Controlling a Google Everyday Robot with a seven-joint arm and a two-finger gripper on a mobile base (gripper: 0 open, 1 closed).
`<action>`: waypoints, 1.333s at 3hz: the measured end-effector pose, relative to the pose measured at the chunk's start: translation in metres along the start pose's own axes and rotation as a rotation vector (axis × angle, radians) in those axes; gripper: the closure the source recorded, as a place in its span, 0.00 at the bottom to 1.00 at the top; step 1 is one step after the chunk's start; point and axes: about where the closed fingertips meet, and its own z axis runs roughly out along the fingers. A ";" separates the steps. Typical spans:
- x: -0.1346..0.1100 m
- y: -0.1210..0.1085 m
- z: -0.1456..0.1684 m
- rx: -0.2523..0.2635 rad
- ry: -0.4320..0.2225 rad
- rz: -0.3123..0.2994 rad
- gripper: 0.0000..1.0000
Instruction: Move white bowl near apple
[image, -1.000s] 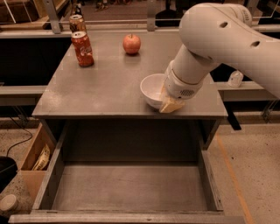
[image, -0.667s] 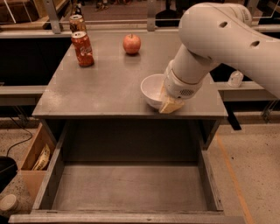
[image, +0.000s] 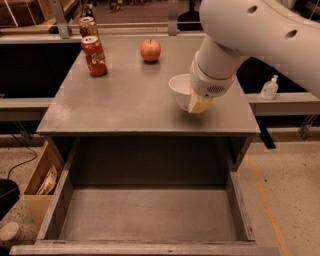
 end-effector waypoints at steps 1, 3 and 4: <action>0.021 -0.062 -0.013 0.098 0.113 -0.002 1.00; 0.063 -0.187 0.011 0.230 0.197 0.041 1.00; 0.072 -0.228 0.034 0.263 0.151 0.073 1.00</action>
Offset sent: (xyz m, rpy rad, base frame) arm 0.2224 -0.0650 0.0800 -0.1951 -0.3003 -0.1851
